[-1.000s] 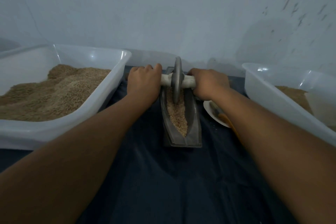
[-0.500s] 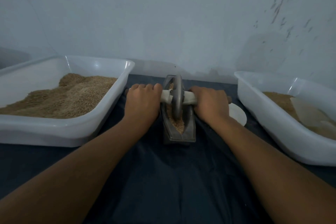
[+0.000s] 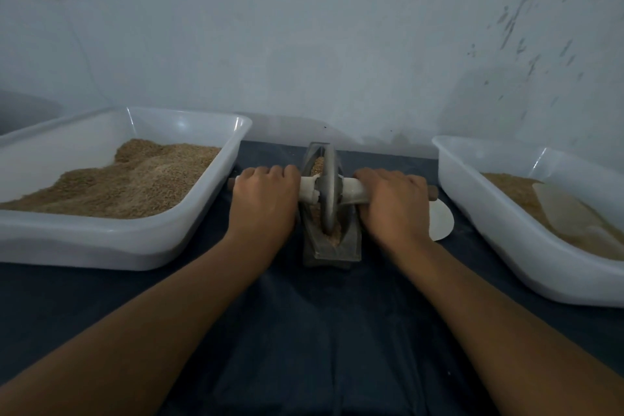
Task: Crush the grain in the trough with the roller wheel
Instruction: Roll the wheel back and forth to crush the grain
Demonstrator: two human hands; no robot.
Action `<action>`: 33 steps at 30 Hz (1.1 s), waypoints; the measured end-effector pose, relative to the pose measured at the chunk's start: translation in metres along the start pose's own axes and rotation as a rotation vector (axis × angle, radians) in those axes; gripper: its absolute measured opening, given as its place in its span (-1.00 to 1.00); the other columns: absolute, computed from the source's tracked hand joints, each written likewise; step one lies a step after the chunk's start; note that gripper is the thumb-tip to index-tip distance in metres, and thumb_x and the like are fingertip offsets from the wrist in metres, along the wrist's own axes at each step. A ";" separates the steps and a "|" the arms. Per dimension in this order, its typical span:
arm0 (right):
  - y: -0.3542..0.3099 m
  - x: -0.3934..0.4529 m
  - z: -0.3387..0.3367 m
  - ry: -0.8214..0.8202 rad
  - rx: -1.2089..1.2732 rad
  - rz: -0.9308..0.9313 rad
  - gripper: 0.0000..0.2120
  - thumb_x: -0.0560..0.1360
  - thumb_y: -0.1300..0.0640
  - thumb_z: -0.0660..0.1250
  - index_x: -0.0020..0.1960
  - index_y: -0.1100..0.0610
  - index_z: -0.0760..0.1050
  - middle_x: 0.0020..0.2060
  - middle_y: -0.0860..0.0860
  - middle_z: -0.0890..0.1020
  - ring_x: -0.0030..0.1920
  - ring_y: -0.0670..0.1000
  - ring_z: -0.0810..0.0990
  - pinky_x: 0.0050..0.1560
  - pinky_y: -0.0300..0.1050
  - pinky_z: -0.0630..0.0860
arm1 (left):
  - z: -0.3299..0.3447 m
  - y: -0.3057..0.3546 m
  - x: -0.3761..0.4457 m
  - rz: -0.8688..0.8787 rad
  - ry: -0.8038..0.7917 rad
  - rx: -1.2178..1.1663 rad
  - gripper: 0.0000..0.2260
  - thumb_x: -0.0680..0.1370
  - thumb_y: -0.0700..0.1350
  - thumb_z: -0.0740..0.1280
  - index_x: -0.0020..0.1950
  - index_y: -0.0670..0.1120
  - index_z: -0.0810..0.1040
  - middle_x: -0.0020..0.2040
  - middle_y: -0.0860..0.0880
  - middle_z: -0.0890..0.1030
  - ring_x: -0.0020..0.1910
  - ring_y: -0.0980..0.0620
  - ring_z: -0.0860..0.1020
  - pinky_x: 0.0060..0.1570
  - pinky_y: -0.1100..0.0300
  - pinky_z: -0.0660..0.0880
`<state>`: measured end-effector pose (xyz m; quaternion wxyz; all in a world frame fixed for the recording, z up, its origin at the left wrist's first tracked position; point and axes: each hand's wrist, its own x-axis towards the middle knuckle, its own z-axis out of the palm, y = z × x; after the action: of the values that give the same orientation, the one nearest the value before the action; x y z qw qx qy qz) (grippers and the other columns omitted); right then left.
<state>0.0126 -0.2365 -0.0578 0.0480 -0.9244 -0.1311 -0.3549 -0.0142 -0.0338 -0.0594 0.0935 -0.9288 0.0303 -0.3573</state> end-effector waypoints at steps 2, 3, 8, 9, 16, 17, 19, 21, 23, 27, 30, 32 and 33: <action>0.002 0.003 0.004 -0.005 0.006 -0.006 -0.86 0.56 0.11 0.31 0.07 -0.07 0.57 -0.09 -0.08 0.64 -0.07 0.06 0.56 -0.02 -0.02 0.19 | 0.004 -0.001 0.000 0.017 -0.003 -0.021 -0.79 0.44 -0.07 0.43 -0.07 -0.02 0.41 -0.21 -0.01 0.56 -0.27 -0.01 0.53 -0.24 0.12 0.30; 0.003 0.006 0.006 -0.011 0.004 -0.011 -0.87 0.56 0.10 0.31 0.05 -0.07 0.57 -0.10 -0.09 0.64 -0.08 0.05 0.56 -0.04 -0.02 0.19 | 0.007 0.000 0.001 0.020 -0.005 -0.023 -0.78 0.44 -0.07 0.43 -0.07 -0.02 0.40 -0.21 -0.01 0.56 -0.26 -0.01 0.53 -0.23 0.12 0.33; 0.010 0.021 0.022 -0.059 -0.045 -0.014 -0.88 0.54 0.04 0.32 0.07 -0.10 0.54 -0.10 -0.09 0.65 -0.09 0.04 0.60 -0.09 -0.02 0.22 | 0.017 0.000 0.014 0.020 -0.004 -0.011 -0.76 0.45 -0.07 0.45 -0.06 -0.01 0.39 -0.19 -0.01 0.58 -0.24 -0.01 0.55 -0.22 0.12 0.32; 0.012 0.023 0.025 -0.070 -0.042 -0.015 -0.87 0.55 0.04 0.32 0.09 -0.10 0.54 -0.09 -0.09 0.65 -0.08 0.04 0.61 -0.09 -0.02 0.24 | 0.018 0.000 0.018 0.022 0.002 -0.009 -0.77 0.46 -0.08 0.43 -0.07 -0.01 0.38 -0.19 -0.01 0.59 -0.24 -0.01 0.56 -0.23 0.13 0.31; 0.019 0.043 0.036 -0.174 -0.045 0.007 -0.82 0.53 0.02 0.32 0.13 -0.05 0.52 -0.10 -0.02 0.65 -0.09 0.14 0.61 -0.13 -0.01 0.26 | 0.033 -0.002 0.052 0.052 -0.101 0.046 -0.81 0.53 -0.16 0.36 -0.05 -0.04 0.32 -0.18 -0.03 0.55 -0.25 -0.05 0.51 -0.25 0.10 0.28; 0.019 0.048 0.038 -0.191 -0.053 0.006 -0.81 0.53 0.02 0.33 0.14 -0.05 0.52 -0.09 -0.01 0.65 -0.06 0.15 0.61 -0.12 -0.01 0.26 | 0.034 -0.003 0.054 0.056 -0.116 0.069 -0.83 0.53 -0.16 0.36 -0.03 -0.05 0.37 -0.20 -0.04 0.54 -0.26 -0.04 0.51 -0.30 0.12 0.24; 0.020 0.057 0.041 -0.221 -0.059 0.001 -0.77 0.52 0.02 0.35 0.18 -0.08 0.52 -0.04 0.00 0.66 -0.01 0.15 0.61 -0.11 -0.02 0.27 | 0.035 -0.004 0.057 0.053 -0.140 0.106 -0.84 0.52 -0.17 0.37 0.03 -0.08 0.42 -0.17 -0.05 0.58 -0.21 -0.06 0.56 -0.42 0.16 0.10; 0.021 0.067 0.045 -0.256 -0.063 -0.003 -0.73 0.52 0.02 0.36 0.21 -0.11 0.51 0.00 0.00 0.65 0.01 0.14 0.61 -0.11 -0.02 0.28 | 0.038 -0.004 0.061 0.046 -0.154 0.115 -0.84 0.53 -0.19 0.36 0.06 -0.09 0.44 -0.12 -0.07 0.61 -0.16 -0.09 0.60 -0.45 0.15 -0.01; 0.021 0.076 0.047 -0.291 -0.073 -0.013 -0.71 0.51 0.01 0.36 0.22 -0.12 0.50 0.02 0.00 0.65 0.03 0.14 0.61 -0.13 -0.03 0.28 | 0.042 -0.004 0.066 0.033 -0.174 0.097 -0.85 0.55 -0.20 0.33 0.10 -0.10 0.45 -0.08 -0.08 0.63 -0.14 -0.11 0.62 -0.43 0.16 0.10; 0.026 0.087 0.050 -0.378 -0.055 0.001 -0.65 0.51 -0.01 0.37 0.28 -0.13 0.46 0.06 0.00 0.64 0.06 0.14 0.60 -0.15 -0.03 0.34 | 0.046 -0.006 0.077 0.033 -0.150 0.072 -0.82 0.55 -0.19 0.34 0.14 -0.09 0.46 -0.05 -0.07 0.63 -0.12 -0.11 0.62 -0.44 0.16 0.04; 0.026 0.089 0.050 -0.409 -0.041 0.023 -0.63 0.51 0.01 0.37 0.30 -0.12 0.46 0.08 0.01 0.63 0.06 0.14 0.59 -0.17 -0.03 0.36 | 0.046 -0.003 0.081 0.018 -0.155 0.081 -0.82 0.57 -0.13 0.35 0.15 -0.08 0.47 -0.05 -0.07 0.62 -0.13 -0.12 0.62 -0.43 0.14 0.04; 0.026 0.087 0.051 -0.393 -0.052 0.028 -0.66 0.52 0.01 0.37 0.28 -0.11 0.47 0.07 0.03 0.63 0.04 0.14 0.60 -0.16 -0.03 0.35 | 0.045 0.000 0.080 0.008 -0.157 0.097 -0.84 0.57 -0.13 0.35 0.13 -0.07 0.48 -0.08 -0.06 0.63 -0.14 -0.11 0.62 -0.45 0.16 0.00; 0.026 0.085 0.051 -0.380 -0.062 0.028 -0.69 0.52 0.01 0.37 0.25 -0.10 0.49 0.05 0.03 0.64 0.03 0.14 0.60 -0.16 -0.03 0.34 | 0.043 0.000 0.078 0.005 -0.155 0.094 -0.84 0.57 -0.14 0.35 0.13 -0.07 0.48 -0.09 -0.06 0.63 -0.15 -0.11 0.62 -0.45 0.17 -0.01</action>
<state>0.1133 -0.2346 -0.0389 -0.0012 -0.9775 -0.1141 -0.1771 0.0729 -0.0370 -0.0395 0.1402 -0.9481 0.0085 -0.2852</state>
